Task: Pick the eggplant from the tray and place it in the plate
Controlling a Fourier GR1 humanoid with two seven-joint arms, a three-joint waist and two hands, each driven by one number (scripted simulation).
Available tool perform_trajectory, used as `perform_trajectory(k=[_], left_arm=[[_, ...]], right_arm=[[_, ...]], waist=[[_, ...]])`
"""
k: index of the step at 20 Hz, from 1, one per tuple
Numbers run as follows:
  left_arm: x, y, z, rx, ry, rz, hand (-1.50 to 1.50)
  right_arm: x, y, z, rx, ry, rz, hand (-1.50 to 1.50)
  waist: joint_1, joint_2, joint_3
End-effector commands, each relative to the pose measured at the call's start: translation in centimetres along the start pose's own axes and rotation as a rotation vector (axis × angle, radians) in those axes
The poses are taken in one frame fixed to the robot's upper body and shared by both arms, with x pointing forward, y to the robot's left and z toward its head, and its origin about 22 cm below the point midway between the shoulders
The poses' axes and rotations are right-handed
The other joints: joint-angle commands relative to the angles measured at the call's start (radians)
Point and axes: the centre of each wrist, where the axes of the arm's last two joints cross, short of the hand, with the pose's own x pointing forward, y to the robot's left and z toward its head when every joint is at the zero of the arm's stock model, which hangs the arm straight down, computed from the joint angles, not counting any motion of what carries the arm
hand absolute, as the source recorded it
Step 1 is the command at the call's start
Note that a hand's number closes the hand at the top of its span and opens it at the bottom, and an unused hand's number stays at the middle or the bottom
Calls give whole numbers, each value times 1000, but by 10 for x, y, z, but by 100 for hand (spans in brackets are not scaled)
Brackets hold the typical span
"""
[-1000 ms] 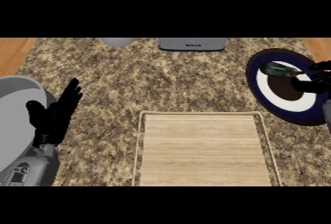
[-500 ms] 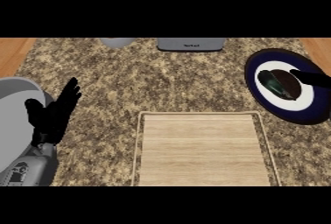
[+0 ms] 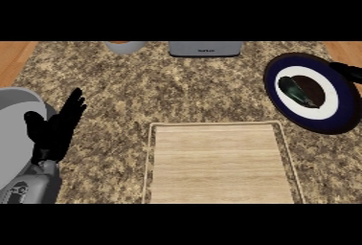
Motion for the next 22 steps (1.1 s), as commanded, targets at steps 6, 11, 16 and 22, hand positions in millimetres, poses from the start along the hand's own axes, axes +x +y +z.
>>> perform_trajectory(k=[6,11,16,22], left_arm=[[-11,-10,3,-17,-17,-5,0],[-2,0,1,10,-19,-5,0],[-12,-17,8,-21,-12,-9,0],[-1,5,-11,-29,-20,14,0]], right_arm=[[-27,-41,22,39,30,-139,-150],[-37,-77,27,21,25,-117,-150],[-64,-98,48,17,1,-96,-150],[-73,-133,45,-12,14,-70,-150]], waist=[[11,6,0],[11,6,0],[11,5,1],[13,8,1]])
